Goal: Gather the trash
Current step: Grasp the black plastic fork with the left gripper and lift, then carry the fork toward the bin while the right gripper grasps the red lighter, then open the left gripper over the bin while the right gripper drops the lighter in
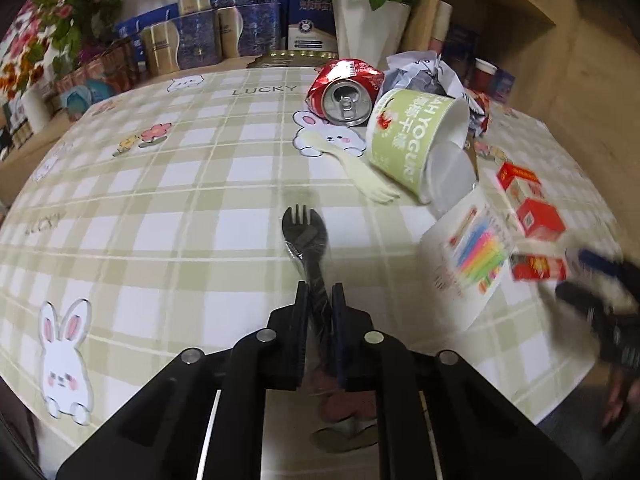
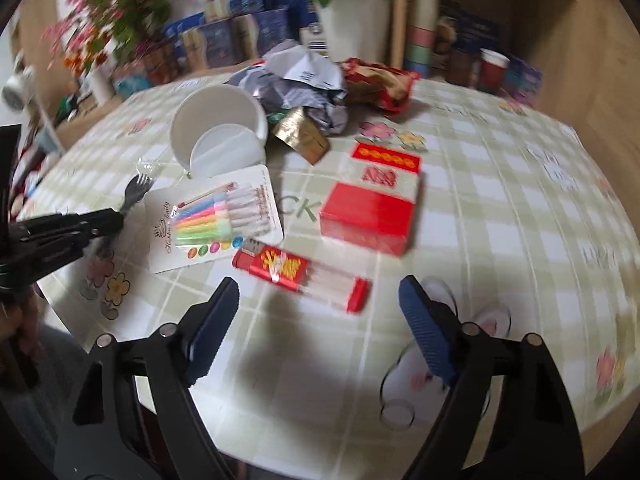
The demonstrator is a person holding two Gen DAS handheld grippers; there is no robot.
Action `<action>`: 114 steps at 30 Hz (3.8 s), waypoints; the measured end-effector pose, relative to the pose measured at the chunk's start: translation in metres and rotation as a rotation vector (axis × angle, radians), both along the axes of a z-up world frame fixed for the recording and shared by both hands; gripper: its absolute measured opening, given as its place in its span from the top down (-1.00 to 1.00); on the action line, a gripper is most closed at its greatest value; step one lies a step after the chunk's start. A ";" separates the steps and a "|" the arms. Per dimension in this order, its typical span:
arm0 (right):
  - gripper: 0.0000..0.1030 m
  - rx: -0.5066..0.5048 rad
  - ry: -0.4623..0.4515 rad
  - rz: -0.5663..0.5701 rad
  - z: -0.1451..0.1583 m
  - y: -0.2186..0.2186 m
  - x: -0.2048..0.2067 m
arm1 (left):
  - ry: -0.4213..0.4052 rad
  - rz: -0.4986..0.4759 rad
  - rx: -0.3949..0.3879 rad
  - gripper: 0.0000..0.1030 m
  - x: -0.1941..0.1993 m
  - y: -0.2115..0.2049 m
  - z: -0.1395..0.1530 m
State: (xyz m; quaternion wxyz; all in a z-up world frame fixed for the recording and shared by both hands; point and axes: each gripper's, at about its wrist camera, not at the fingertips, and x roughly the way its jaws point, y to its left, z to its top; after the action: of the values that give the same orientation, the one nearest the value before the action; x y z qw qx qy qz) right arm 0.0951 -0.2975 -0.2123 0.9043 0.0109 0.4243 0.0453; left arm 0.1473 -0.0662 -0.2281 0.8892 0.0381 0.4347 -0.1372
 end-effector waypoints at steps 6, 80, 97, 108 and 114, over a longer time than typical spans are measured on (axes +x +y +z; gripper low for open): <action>-0.39 -0.070 0.041 0.133 -0.004 0.007 0.022 | 0.016 -0.028 -0.041 0.79 0.000 0.032 0.000; 0.49 0.262 -0.083 -0.010 0.045 0.063 -0.127 | 0.106 -0.203 -0.110 -0.11 -0.153 0.045 -0.001; 0.49 0.222 0.052 0.111 0.007 0.108 -0.133 | -0.080 0.109 -0.002 -0.78 -0.165 0.098 0.045; 0.48 0.193 0.144 0.143 -0.021 0.126 -0.135 | -0.064 0.183 0.030 -0.81 -0.171 0.112 0.026; 0.38 0.190 0.156 0.137 -0.027 0.127 -0.135 | -0.061 0.176 0.018 -0.81 -0.172 0.112 0.022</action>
State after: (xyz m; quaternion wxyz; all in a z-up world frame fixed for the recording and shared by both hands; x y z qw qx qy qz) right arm -0.0395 -0.1709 -0.2397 0.8581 0.0713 0.4870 0.1460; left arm -0.0247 0.0454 -0.2061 0.9103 0.0117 0.4104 -0.0536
